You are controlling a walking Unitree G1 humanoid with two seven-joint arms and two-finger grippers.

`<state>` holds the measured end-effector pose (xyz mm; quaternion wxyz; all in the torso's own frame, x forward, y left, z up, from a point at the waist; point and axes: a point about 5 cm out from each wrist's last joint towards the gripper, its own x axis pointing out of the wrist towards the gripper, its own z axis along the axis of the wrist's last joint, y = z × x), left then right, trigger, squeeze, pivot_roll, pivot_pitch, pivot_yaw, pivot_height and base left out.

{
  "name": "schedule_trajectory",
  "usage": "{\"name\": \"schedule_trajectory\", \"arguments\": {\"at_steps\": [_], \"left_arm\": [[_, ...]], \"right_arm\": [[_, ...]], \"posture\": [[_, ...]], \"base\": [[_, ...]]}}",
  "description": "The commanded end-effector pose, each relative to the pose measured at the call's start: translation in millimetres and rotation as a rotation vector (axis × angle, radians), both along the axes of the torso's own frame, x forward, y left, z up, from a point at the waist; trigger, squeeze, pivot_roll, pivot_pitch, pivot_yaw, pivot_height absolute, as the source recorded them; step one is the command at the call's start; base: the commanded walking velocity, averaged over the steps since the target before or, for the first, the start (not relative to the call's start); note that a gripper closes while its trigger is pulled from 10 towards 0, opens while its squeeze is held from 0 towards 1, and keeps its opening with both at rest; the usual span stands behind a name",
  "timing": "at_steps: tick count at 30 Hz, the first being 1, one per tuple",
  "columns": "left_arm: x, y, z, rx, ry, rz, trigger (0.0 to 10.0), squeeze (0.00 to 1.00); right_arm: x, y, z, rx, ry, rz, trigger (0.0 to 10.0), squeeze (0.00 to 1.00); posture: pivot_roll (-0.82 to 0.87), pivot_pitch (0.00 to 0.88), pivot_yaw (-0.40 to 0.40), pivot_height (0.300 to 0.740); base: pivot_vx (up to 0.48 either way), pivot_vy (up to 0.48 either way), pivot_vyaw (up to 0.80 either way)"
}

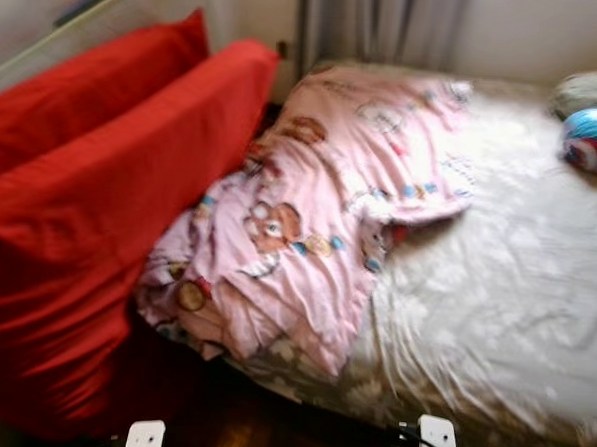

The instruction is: Clean up the room

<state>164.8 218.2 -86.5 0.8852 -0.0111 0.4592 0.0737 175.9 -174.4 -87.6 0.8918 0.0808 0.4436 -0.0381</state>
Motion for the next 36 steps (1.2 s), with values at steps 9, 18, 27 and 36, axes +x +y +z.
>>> {"name": "schedule_trajectory", "arguments": {"at_steps": [9, 18, 27, 36], "left_arm": [[-9.3, 1.7, -3.7, -0.003, 0.028, 0.014, 10.0, 0.00], [-9.1, 0.9, -3.7, -0.005, 0.024, 0.007, 10.0, 0.00], [-8.0, 0.9, -3.2, -0.010, 0.017, 0.010, 10.0, 0.00], [-6.8, 1.3, -2.5, -0.008, 0.013, 0.009, 10.0, 0.00]], "right_arm": [[-4.4, 2.3, -2.2, 0.003, 0.014, 0.015, 10.0, 0.00], [-4.6, 1.8, -2.1, 0.011, 0.011, 0.004, 10.0, 0.00], [-2.6, 0.8, -1.1, 0.010, 0.002, -0.017, 10.0, 0.00], [-3.0, 0.6, -1.4, 0.006, 0.005, -0.020, 10.0, 0.00]], "posture": [[0.00, 0.057, 0.012, 0.740], [0.00, 0.058, 0.008, 0.740], [0.01, 0.078, 0.006, 0.740], [0.01, 0.085, 0.008, 0.740]], "base": [[0.000, 0.000, 0.80], [0.000, 0.000, 0.57], [0.000, 0.000, 0.00], [0.000, 0.000, 0.00]]}}
